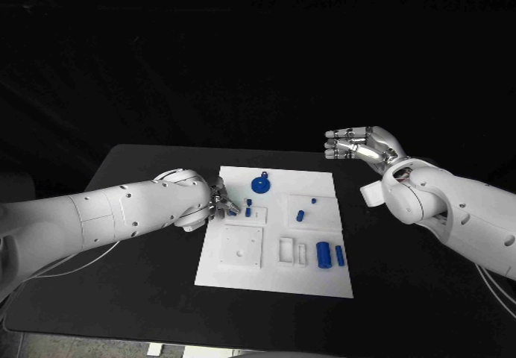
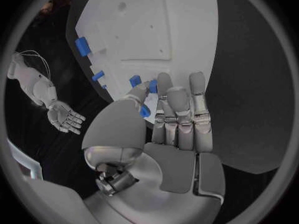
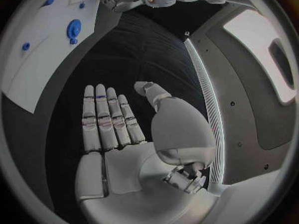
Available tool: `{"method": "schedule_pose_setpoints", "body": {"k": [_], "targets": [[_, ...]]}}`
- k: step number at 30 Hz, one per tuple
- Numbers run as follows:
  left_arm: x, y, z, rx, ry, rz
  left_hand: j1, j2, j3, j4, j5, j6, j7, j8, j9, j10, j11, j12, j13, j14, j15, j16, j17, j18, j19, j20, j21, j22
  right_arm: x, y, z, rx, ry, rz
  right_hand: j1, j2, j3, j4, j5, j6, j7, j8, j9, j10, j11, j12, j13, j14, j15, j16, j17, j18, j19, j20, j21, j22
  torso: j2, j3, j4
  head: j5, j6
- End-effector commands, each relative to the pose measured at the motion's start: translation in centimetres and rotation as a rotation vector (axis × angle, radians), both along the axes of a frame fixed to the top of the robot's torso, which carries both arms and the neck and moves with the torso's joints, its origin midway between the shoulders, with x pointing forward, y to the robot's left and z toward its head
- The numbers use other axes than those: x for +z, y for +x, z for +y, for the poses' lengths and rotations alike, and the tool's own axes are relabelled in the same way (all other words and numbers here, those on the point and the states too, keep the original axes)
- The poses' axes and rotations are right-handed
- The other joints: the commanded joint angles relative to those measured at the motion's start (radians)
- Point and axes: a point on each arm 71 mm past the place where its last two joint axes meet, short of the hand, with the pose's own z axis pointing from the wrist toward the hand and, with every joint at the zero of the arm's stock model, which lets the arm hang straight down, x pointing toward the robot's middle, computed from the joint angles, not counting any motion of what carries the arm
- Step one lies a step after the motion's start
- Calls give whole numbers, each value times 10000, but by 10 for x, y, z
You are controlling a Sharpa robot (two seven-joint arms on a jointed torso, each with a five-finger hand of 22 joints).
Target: Assemble the parts on the task board
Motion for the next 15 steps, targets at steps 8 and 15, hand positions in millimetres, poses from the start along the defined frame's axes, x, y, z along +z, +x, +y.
{"method": "schedule_pose_setpoints", "body": {"k": [8,15], "targets": [[-4,-4,-7,-392,-388,777,192,753,997,-857,-250,-538,60,23,1733,218,55,-185,338,-362,56,119,-436,-151,-302,43,61,181,-1,-1,2,205,28,27,-69,90,-13,-39,44,-76,26,-29,-12,-84,1,-39,-15,-65,11,-34,-10,111,-61,25,-3,-13,-1,5,-4,-14,-24],[-6,-5,-10,-742,-180,1367,277,1062,1076,-866,-1320,-738,105,-36,2202,29,90,-148,395,-507,102,188,-632,-151,-406,84,59,172,-2,-1,3,216,32,45,-75,93,-31,-33,51,-77,24,-29,-12,-86,3,-39,-15,-69,13,-35,-10,111,-66,26,-5,-14,5,9,-10,-11,-26]]}}
